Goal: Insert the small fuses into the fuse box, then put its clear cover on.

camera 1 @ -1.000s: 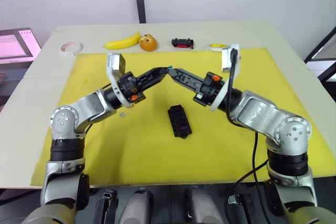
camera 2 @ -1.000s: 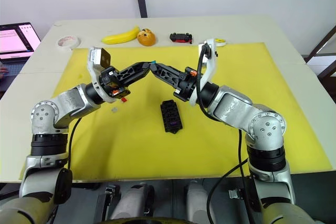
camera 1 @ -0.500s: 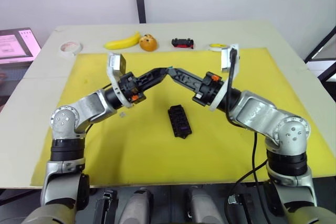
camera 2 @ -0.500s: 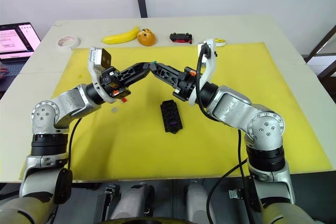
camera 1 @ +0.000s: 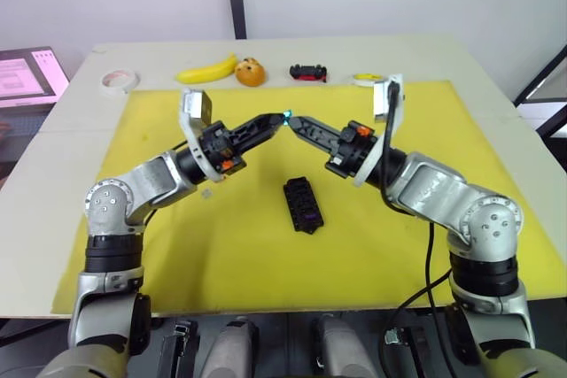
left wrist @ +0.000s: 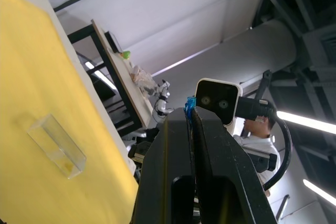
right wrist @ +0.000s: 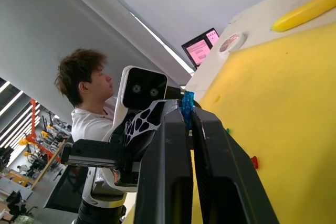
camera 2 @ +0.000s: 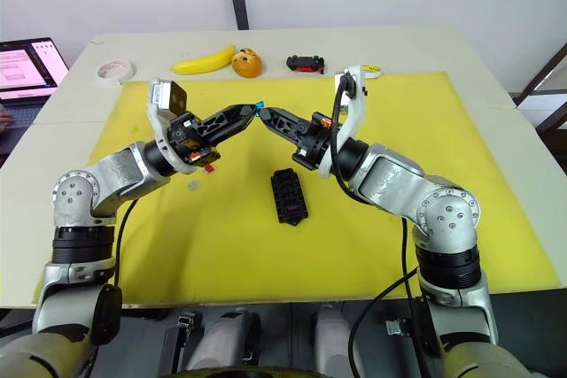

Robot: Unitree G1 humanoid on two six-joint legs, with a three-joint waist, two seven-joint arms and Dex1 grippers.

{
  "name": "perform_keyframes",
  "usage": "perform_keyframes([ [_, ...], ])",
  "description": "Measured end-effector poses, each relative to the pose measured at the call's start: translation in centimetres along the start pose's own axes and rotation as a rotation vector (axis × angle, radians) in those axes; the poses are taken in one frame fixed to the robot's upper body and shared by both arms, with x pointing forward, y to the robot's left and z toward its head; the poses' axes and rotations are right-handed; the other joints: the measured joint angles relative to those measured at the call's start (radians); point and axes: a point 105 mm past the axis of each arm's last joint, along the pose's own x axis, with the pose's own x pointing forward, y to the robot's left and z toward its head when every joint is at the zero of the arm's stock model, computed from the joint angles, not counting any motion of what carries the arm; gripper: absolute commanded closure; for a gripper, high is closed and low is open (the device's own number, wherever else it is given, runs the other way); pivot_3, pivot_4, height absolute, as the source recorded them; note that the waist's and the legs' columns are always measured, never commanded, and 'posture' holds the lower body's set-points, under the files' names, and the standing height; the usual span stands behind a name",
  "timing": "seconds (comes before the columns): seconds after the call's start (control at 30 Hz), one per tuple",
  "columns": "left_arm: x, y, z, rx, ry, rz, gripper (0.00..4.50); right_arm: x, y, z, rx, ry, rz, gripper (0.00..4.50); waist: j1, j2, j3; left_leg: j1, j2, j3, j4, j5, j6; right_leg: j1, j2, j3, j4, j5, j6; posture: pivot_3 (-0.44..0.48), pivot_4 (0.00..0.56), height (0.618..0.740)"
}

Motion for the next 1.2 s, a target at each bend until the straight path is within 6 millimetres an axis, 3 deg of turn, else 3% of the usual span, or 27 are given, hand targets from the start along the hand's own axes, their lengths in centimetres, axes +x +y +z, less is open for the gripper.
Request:
perform_keyframes([
  [0.27, 0.0, 0.0, 0.0, 0.014, 0.002, 0.003, 4.5, 0.0, 0.1, 0.0, 0.035, 0.0, 0.008, 4.42, 0.0, 0.0, 0.0, 0.0, 0.0, 0.0, 0.0, 0.0, 0.0, 0.0, 0.0, 0.0, 0.0, 0.0, 0.0, 0.0, 0.15, 0.74],
  [0.3, 0.0, -0.1, 0.0, 0.014, 0.002, -0.003, 3.85, 0.0, 0.2, 0.1, 0.045, 0.0, 0.013, 4.5, 0.0, 0.0, 0.0, 0.0, 0.0, 0.0, 0.0, 0.0, 0.0, 0.0, 0.0, 0.0, 0.0, 0.0, 0.0, 0.0, 0.15, 0.74],
  [0.37, -0.1, 0.0, 0.0, 0.017, 0.002, -0.003, 3.1, -0.1, 0.5, 0.1, 0.066, -0.001, 0.031, 4.5, -0.001, 0.0, 0.0, 0.0, 0.0, 0.0, 0.0, 0.0, 0.0, 0.0, 0.0, 0.0, 0.0, 0.0, 0.0, 0.0, 0.15, 0.74],
  [0.47, -0.7, 0.2, 0.1, 0.067, 0.027, 0.032, 1.51, -0.2, 1.0, 0.2, 0.09, 0.009, 0.06, 4.5, -0.002, 0.0, 0.0, 0.0, 0.0, 0.0, 0.0, 0.0, 0.0, 0.0, 0.0, 0.0, 0.0, 0.0, 0.0, 0.0, 0.15, 0.74],
  [0.57, -2.7, 0.2, 0.7, 0.199, 0.099, 0.119, 0.06, -1.1, 1.3, 0.2, 0.016, 0.07, 0.062, 4.5, -0.003, 0.001, 0.002, 0.0, 0.0, 0.0, -0.002, 0.0, 0.0, 0.0, 0.002, 0.0, -0.001, 0.0, 0.0, 0.0, 0.15, 0.74],
  [0.73, -5.3, -0.5, 0.4, 0.497, 0.307, 0.199, 0.06, -2.7, 1.1, 0.1, -0.17, 0.223, 0.054, 4.5, -0.002, 0.002, 0.005, 0.0, 0.0, 0.001, -0.003, 0.0, 0.001, 0.0, 0.003, 0.0, -0.003, 0.0, -0.001, 0.0, 0.15, 0.74],
  [0.9, -7.7, 0.9, -3.1, 0.776, 0.637, 0.165, 0.06, -3.4, 0.5, -0.6, -0.446, 0.421, 0.058, 4.5, 0.002, 0.004, 0.006, 0.0, 0.002, 0.001, -0.005, 0.0, 0.001, 0.0, 0.003, 0.001, -0.004, -0.001, -0.001, 0.0, 0.15, 0.74],
  [1.07, -7.7, 2.4, -4.3, 1.027, 0.763, 0.095, 0.06, -3.8, -1.3, -2.9, -0.727, 0.645, 0.092, 4.5, 0.006, 0.004, 0.007, -0.001, 0.002, 0.001, -0.004, -0.001, 0.001, 0.0, 0.001, -0.001, -0.005, 0.0, -0.001, 0.0, 0.15, 0.74],
  [1.2, -6.7, 3.3, -5.8, 1.107, 0.793, 0.034, 0.06, -3.9, -2.5, -4.3, -0.926, 0.754, 0.182, 4.5, 0.005, 0.003, 0.008, -0.004, 0.001, 0.001, -0.003, -0.002, 0.003, -0.001, 0.0, -0.001, -0.007, 0.0, 0.0, 0.0, 0.15, 0.74],
])
